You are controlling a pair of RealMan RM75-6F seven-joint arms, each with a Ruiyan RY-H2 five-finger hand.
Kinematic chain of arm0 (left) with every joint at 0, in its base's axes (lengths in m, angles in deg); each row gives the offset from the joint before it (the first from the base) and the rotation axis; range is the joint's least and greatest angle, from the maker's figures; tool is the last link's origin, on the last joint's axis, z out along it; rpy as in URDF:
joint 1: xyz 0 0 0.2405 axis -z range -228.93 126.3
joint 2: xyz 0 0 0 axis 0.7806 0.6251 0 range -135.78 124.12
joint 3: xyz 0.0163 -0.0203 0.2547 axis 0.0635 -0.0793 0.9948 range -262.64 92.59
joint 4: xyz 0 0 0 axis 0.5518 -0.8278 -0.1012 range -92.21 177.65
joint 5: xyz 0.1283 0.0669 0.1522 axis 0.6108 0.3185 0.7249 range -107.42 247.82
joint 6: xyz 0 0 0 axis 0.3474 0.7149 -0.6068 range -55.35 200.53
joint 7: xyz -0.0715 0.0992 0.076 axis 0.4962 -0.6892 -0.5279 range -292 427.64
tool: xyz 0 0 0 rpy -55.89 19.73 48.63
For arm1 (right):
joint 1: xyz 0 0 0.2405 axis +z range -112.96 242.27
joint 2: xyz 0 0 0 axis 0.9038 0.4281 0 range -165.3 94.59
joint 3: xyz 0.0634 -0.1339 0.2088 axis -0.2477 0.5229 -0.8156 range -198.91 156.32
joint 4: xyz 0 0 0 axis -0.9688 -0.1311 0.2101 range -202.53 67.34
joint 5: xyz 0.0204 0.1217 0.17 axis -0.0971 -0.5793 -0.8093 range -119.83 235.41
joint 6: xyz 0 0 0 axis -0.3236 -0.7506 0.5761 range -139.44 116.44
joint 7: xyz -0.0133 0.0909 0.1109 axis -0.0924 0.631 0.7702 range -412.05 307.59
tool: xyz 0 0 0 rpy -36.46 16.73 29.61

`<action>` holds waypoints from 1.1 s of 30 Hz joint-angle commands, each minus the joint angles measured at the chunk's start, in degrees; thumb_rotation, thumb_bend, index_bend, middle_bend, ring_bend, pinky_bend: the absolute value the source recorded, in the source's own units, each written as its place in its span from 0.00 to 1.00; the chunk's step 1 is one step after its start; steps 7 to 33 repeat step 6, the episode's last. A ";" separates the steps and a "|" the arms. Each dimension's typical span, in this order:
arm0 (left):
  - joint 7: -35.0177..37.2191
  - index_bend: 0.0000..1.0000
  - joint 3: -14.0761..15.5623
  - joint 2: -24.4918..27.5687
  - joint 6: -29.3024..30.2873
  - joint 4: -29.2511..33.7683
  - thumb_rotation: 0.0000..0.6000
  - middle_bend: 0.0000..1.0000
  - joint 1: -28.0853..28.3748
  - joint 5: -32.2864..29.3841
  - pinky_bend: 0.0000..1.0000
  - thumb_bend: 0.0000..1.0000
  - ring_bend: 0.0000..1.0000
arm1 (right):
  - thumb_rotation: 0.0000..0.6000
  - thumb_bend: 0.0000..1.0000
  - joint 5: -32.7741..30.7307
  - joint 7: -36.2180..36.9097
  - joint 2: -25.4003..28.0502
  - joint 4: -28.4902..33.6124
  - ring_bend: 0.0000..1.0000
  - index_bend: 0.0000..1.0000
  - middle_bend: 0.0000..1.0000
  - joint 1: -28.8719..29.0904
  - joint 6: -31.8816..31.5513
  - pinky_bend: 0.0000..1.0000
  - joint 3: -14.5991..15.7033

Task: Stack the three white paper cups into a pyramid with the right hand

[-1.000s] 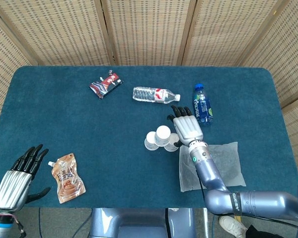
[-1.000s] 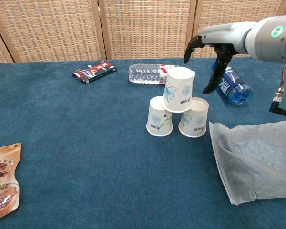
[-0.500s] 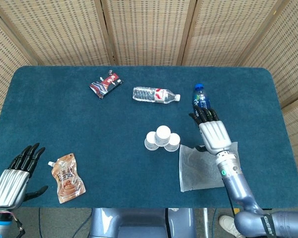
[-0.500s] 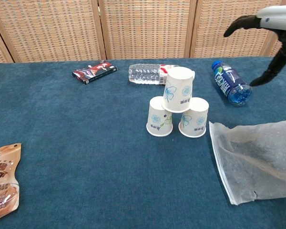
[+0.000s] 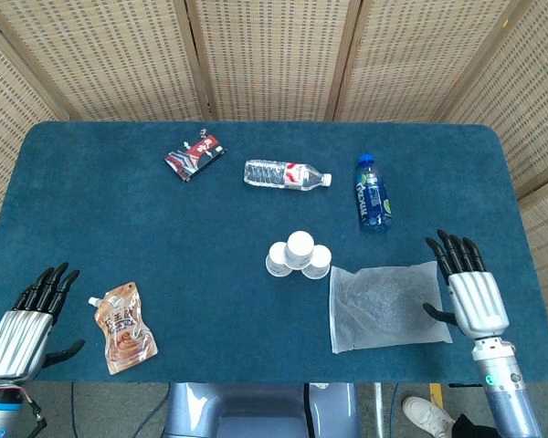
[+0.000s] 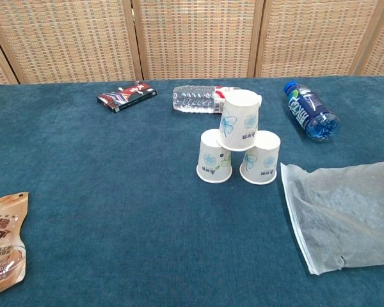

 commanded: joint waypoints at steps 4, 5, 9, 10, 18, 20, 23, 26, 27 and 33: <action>-0.50 0.01 -0.58 -0.53 -0.17 -0.61 1.00 0.00 0.20 -1.25 0.16 0.14 0.00 | 1.00 0.17 4.40 4.91 -2.32 -5.89 0.00 0.00 0.00 -5.09 -1.64 0.00 1.45; -0.62 0.01 -0.66 -0.61 -0.16 -0.70 1.00 0.00 0.22 -1.41 0.16 0.14 0.00 | 1.00 0.17 4.76 5.09 -2.44 -6.36 0.00 0.00 0.00 -5.39 -1.49 0.00 1.39; -0.73 0.01 -0.73 -0.65 -0.13 -0.71 1.00 0.00 0.23 -1.56 0.16 0.13 0.00 | 1.00 0.17 5.15 5.13 -2.37 -6.55 0.00 0.00 0.00 -5.60 -1.25 0.00 1.34; -0.73 0.01 -0.73 -0.65 -0.13 -0.71 1.00 0.00 0.23 -1.56 0.16 0.13 0.00 | 1.00 0.17 5.15 5.13 -2.37 -6.55 0.00 0.00 0.00 -5.60 -1.25 0.00 1.34; -0.73 0.01 -0.73 -0.65 -0.13 -0.71 1.00 0.00 0.23 -1.56 0.16 0.13 0.00 | 1.00 0.17 5.15 5.13 -2.37 -6.55 0.00 0.00 0.00 -5.60 -1.25 0.00 1.34; -0.73 0.01 -0.73 -0.65 -0.13 -0.71 1.00 0.00 0.23 -1.56 0.16 0.13 0.00 | 1.00 0.17 5.15 5.13 -2.37 -6.55 0.00 0.00 0.00 -5.60 -1.25 0.00 1.34; -0.73 0.01 -0.73 -0.65 -0.13 -0.71 1.00 0.00 0.23 -1.56 0.16 0.13 0.00 | 1.00 0.17 5.15 5.13 -2.37 -6.55 0.00 0.00 0.00 -5.60 -1.25 0.00 1.34; -0.73 0.01 -0.73 -0.65 -0.13 -0.71 1.00 0.00 0.23 -1.56 0.16 0.13 0.00 | 1.00 0.17 5.15 5.13 -2.37 -6.55 0.00 0.00 0.00 -5.60 -1.25 0.00 1.34; -0.73 0.01 -0.73 -0.65 -0.13 -0.71 1.00 0.00 0.23 -1.56 0.16 0.13 0.00 | 1.00 0.17 5.15 5.13 -2.37 -6.55 0.00 0.00 0.00 -5.60 -1.25 0.00 1.34; -0.73 0.01 -0.73 -0.65 -0.13 -0.71 1.00 0.00 0.23 -1.56 0.16 0.13 0.00 | 1.00 0.17 5.15 5.13 -2.37 -6.55 0.00 0.00 0.00 -5.60 -1.25 0.00 1.34</action>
